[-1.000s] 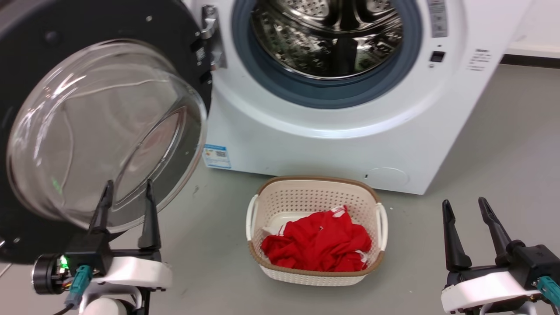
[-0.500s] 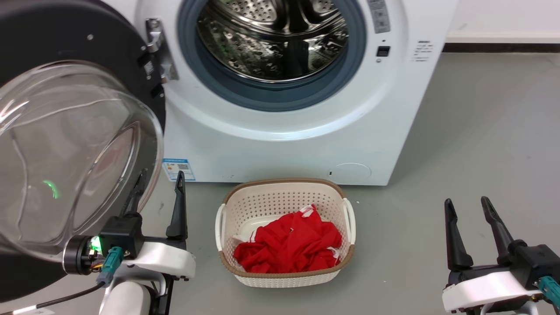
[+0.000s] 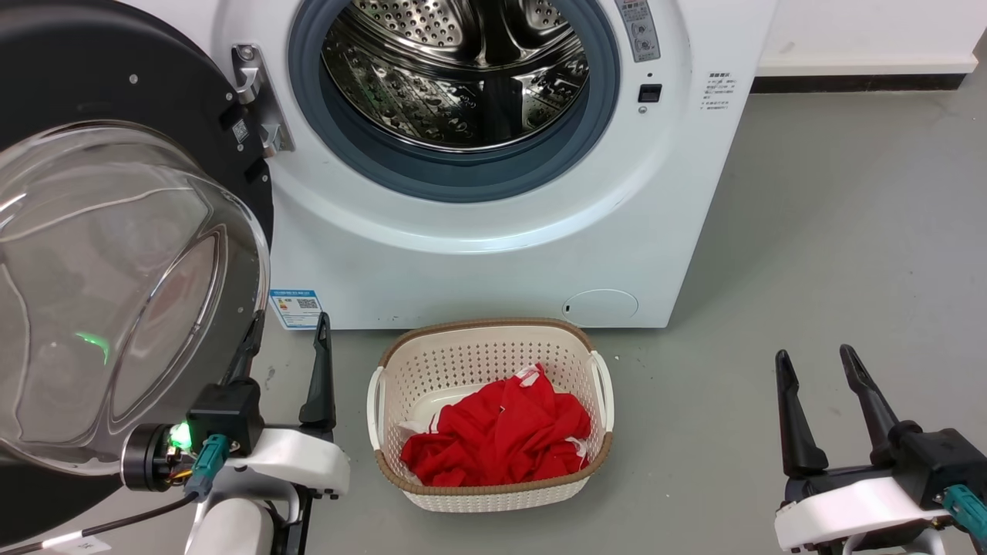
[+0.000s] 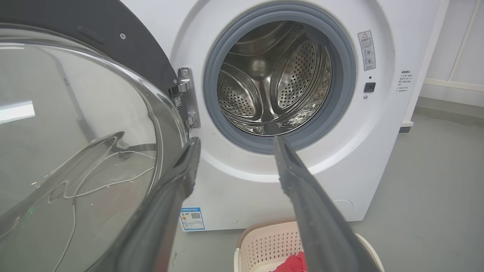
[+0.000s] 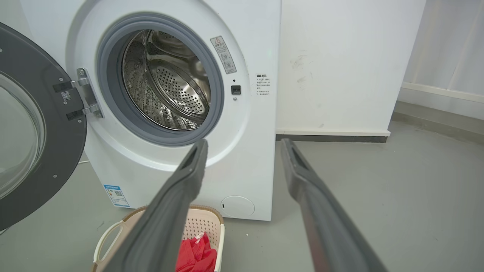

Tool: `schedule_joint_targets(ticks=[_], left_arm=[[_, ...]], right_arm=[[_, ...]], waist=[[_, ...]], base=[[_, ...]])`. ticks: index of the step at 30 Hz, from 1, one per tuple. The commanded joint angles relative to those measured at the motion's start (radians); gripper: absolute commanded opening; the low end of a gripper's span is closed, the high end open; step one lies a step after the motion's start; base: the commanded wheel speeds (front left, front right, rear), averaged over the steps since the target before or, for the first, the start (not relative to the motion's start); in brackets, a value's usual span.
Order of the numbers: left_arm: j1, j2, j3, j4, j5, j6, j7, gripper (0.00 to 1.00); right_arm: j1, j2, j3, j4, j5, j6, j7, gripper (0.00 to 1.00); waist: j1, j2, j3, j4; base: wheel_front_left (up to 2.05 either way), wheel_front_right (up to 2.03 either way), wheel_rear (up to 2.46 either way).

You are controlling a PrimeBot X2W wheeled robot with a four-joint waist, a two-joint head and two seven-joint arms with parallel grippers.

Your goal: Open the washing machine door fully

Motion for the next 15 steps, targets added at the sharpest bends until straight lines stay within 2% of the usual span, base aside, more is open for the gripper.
schedule_joint_targets(ticks=[1, 15], left_arm=[[-0.009, -0.004, 0.004, 0.002, -0.002, 0.003, -0.007, 1.00], [0.013, -0.010, 0.027, -0.002, 0.010, 0.010, -0.007, 1.00]], right_arm=[[0.009, 0.001, 0.001, -0.005, 0.000, -0.001, 0.000, 1.00], [0.011, 0.001, 0.007, 0.009, 0.003, -0.001, -0.003, 1.00]], waist=[[0.0000, 0.0000, -0.001, 0.000], [0.0000, 0.0000, -0.003, -0.004]], base=[[0.00, 0.00, 0.00], [0.00, 0.00, 0.00]])
